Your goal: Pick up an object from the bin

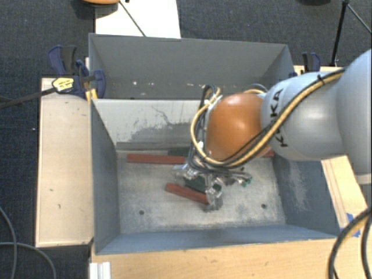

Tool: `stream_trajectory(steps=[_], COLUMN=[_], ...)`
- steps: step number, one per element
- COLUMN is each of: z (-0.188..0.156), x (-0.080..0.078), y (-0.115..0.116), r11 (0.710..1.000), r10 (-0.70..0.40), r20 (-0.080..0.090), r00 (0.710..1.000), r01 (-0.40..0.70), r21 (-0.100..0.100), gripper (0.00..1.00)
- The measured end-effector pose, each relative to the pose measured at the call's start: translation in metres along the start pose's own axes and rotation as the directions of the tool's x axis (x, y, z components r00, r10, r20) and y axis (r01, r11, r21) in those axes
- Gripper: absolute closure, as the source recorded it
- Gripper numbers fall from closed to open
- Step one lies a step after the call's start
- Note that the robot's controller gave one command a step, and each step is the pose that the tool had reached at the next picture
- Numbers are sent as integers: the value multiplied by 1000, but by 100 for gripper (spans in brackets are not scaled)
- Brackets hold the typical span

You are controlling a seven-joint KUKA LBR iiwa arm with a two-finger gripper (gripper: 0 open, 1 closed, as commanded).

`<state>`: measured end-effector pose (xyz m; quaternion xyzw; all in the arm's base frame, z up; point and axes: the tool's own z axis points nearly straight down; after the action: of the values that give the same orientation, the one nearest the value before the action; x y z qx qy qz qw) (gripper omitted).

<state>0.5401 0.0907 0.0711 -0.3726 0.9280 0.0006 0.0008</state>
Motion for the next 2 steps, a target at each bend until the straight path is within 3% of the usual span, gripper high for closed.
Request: stream_trajectory(steps=[1,2], z=[-3,1], x=[-24,-50], y=[-21,7], r11=[997,982], r10=[-80,190], r20=[0,-3], r00=[997,982], r01=[80,-190], r21=[0,-1], gripper=[0,100])
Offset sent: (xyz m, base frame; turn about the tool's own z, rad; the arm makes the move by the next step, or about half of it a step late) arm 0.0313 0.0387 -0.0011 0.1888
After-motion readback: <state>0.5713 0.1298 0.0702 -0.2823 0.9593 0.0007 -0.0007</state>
